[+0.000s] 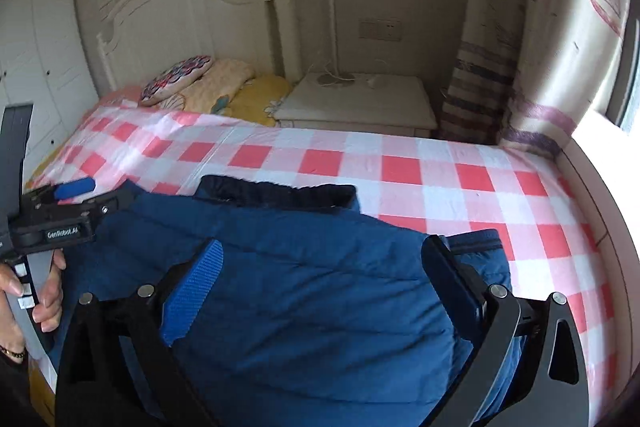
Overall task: Fold large clothes
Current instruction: 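Press and smooth the folded jacket bundle with both tools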
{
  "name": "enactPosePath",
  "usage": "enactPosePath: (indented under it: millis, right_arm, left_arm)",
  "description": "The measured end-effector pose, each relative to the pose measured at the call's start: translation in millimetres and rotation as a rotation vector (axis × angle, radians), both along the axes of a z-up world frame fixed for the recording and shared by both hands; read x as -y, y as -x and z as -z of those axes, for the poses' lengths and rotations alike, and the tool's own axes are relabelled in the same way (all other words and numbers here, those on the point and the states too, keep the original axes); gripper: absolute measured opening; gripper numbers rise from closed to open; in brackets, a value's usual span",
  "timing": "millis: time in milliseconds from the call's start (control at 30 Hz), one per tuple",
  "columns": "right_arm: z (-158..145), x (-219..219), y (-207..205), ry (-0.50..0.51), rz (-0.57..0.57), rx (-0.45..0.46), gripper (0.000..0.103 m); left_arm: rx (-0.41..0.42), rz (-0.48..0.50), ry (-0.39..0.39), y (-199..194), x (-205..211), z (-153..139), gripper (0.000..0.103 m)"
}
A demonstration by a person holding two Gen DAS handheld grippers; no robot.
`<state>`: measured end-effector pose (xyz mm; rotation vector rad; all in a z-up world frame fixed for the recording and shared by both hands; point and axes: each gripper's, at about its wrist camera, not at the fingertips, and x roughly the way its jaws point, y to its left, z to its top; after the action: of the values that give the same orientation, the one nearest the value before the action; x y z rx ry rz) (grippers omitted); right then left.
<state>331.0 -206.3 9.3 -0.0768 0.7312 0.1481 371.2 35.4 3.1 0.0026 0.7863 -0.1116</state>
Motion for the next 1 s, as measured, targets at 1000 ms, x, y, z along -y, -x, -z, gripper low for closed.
enactPosePath:
  millis: [1000]
  right_arm:
    - [39.2, 94.9, 59.7, -0.113, 0.249, -0.035, 0.099]
  left_arm:
    - [-0.028, -0.197, 0.071, 41.1, -73.0, 26.7, 0.101]
